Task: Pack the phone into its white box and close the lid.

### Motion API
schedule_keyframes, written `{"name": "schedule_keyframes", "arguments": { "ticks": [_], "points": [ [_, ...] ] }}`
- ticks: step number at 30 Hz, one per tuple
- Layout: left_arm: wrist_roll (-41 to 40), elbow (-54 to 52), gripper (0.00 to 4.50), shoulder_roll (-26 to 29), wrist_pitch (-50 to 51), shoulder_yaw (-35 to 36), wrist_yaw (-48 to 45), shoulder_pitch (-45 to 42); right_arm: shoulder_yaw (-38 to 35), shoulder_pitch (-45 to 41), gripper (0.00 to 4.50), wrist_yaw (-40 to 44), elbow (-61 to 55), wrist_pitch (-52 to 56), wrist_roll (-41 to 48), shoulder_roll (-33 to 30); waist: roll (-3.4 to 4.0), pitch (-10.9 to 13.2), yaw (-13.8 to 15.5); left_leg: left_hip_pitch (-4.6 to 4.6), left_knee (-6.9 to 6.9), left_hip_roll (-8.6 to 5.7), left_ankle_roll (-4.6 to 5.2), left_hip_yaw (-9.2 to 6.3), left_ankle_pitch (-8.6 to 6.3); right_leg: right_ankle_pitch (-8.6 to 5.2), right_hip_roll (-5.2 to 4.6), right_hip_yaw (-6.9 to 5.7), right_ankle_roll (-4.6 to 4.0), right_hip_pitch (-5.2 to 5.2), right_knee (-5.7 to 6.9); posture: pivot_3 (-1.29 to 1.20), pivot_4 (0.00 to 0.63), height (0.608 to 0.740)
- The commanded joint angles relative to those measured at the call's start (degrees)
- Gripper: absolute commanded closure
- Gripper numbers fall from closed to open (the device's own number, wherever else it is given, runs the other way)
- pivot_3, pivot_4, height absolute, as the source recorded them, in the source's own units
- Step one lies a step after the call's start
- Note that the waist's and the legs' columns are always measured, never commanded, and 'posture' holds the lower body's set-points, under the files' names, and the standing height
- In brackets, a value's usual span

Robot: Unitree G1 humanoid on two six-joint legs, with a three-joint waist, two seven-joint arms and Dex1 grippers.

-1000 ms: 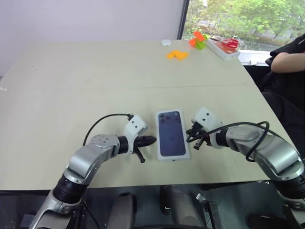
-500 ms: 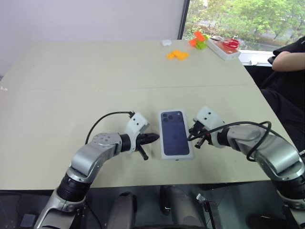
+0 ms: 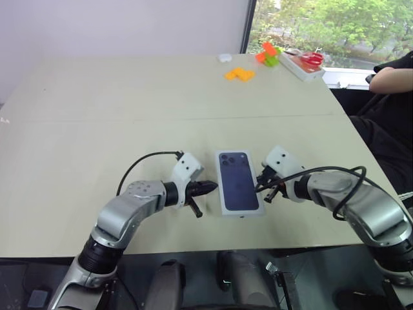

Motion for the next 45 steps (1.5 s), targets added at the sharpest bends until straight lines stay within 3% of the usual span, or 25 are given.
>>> {"name": "schedule_keyframes", "arguments": {
  "ticks": [1,7,13,17,22,32,33,38,42,45],
  "points": [
    [-1.2,-2.2,4.50,1.1,-1.1,1.9,-1.1,0.2,-2.4,0.4,4.45,0.6,-1.9,-1.0,-0.8,-1.1,0.00,0.0,0.0,0.00,0.00,0.00,0.00,0.00,0.00,0.00,0.00,0.00,0.00,0.00,0.00,0.00,0.150,0.732],
    [-4.6,0.8,4.50,-1.0,-0.5,7.8,-0.1,-4.0,-9.3,3.4,4.45,4.9,-0.7,-7.3,-0.8,-4.8,-0.01,0.0,0.3,-0.01,0.03,-0.02,0.00,-0.01,0.00,-0.01,-0.01,-0.02,0.01,0.02,0.00,0.00,0.150,0.732],
    [1.3,9.6,4.50,-5.7,-3.4,4.2,4.1,-12.1,-15.1,9.9,4.45,12.2,-7.4,-10.8,5.1,-5.7,-0.01,0.0,0.1,0.00,0.04,-0.08,0.05,-0.02,-0.03,0.09,-0.04,-0.01,0.10,0.11,-0.07,0.00,0.150,0.732],
    [5.2,15.2,4.50,-7.7,-6.1,0.9,4.9,-15.2,-13.3,13.2,4.45,13.8,-12.8,-10.1,8.0,-5.7,0.01,0.0,0.1,0.01,0.03,-0.06,0.11,0.03,-0.06,0.09,0.04,0.08,0.14,0.26,-0.01,0.00,0.150,0.732],
    [8.4,18.3,4.50,-7.2,-4.3,-4.2,2.8,-17.1,-5.2,13.9,4.45,9.5,-12.4,-7.9,3.4,-5.4,0.01,0.0,0.0,0.02,0.05,-0.08,0.11,0.05,-0.06,0.06,0.02,0.09,0.17,0.26,-0.01,0.00,0.150,0.732],
    [10.7,19.7,4.50,-7.2,-0.6,-5.8,2.8,-16.3,-2.9,12.2,4.45,6.9,-10.1,-4.8,2.4,-5.0,0.02,-0.3,0.1,0.43,0.04,-0.07,0.23,0.01,-0.14,-0.07,0.01,0.05,0.29,0.88,-0.18,0.00,0.150,0.732],
    [10.6,19.6,4.50,-7.4,-1.0,-5.3,3.0,-16.1,-3.4,12.0,4.45,6.9,-10.0,-5.0,2.7,-4.8,0.01,-0.3,0.1,0.92,0.04,-0.07,0.32,0.02,-0.19,-0.20,0.01,0.05,0.17,1.04,-0.21,0.00,0.150,0.732],
    [9.2,17.1,4.50,-7.6,-7.7,1.3,4.0,-14.1,-7.3,10.6,4.45,5.3,-8.4,-8.3,2.3,-2.6,0.02,-0.3,-0.1,0.95,0.03,-0.05,0.41,0.03,-0.24,-0.24,0.02,0.07,0.21,1.09,-0.21,0.00,0.150,0.732],
    [6.6,14.5,4.50,-5.5,-11.7,14.3,7.5,-10.7,-15.1,8.5,4.45,0.4,-2.2,-15.1,-0.4,2.2,0.05,-0.3,-0.2,0.93,0.02,0.01,0.42,0.07,-0.25,-0.20,0.05,0.11,0.24,0.99,-0.16,0.00,0.150,0.732],
    [4.1,13.3,4.50,-1.0,-12.1,22.3,6.6,-6.9,-17.8,7.4,4.45,-1.3,2.8,-18.3,-2.4,3.6,0.07,-0.3,-0.1,0.94,0.00,0.03,0.44,0.07,-0.26,-0.11,0.06,0.11,0.38,0.98,-0.17,0.00,0.150,0.732]
  ]
}}
